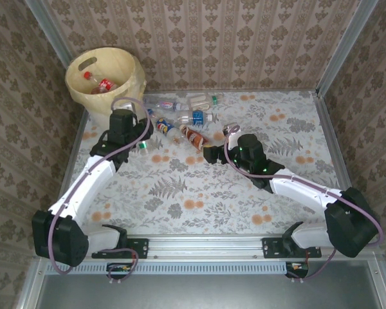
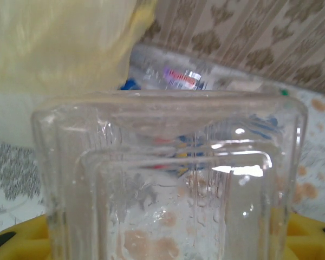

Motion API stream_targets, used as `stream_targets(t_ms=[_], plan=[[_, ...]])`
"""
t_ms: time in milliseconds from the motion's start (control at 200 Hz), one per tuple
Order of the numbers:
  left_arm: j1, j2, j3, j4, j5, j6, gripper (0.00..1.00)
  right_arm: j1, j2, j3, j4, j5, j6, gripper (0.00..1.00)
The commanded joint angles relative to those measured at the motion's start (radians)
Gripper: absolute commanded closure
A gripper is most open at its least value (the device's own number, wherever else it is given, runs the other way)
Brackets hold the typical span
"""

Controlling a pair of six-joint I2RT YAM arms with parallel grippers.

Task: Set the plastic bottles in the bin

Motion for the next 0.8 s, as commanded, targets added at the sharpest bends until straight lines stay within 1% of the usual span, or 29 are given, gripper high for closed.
stream_targets(t_ms=[0, 165, 305, 335, 460, 550, 595, 680, 795], plan=[[0.011, -0.026, 0.09, 0.001, 0.037, 0.032, 0.57, 0.009, -0.014, 0.032, 0.012, -0.014, -0.023, 0.0], [0.012, -0.012, 0.203, 0.008, 0.062, 0.049, 0.57, 0.009, -0.038, 0.011, 0.013, 0.005, -0.033, 0.0], [0.017, -0.014, 0.232, 0.095, 0.091, 0.05, 0.57, 0.008, -0.058, -0.006, 0.018, 0.013, -0.041, 0.0], [0.018, -0.011, 0.241, 0.1, 0.078, 0.045, 0.57, 0.009, -0.062, -0.009, 0.016, 0.014, -0.044, 0.0], [0.035, 0.0, 0.269, 0.113, -0.036, -0.004, 0.57, 0.009, -0.078, -0.021, 0.013, 0.027, -0.059, 0.0], [0.064, 0.016, 0.292, 0.139, -0.055, -0.038, 0.57, 0.008, -0.089, -0.026, 0.011, 0.032, -0.067, 0.0], [0.083, 0.031, 0.314, 0.152, -0.038, -0.05, 0.56, 0.008, -0.094, -0.029, 0.009, 0.035, -0.072, 0.0], [0.137, 0.082, 0.38, 0.154, 0.043, -0.074, 0.56, 0.008, -0.099, -0.032, 0.01, 0.039, -0.076, 0.0], [0.17, 0.159, 0.479, 0.14, 0.061, -0.059, 0.56, 0.008, -0.104, -0.035, 0.006, 0.042, -0.078, 0.0]])
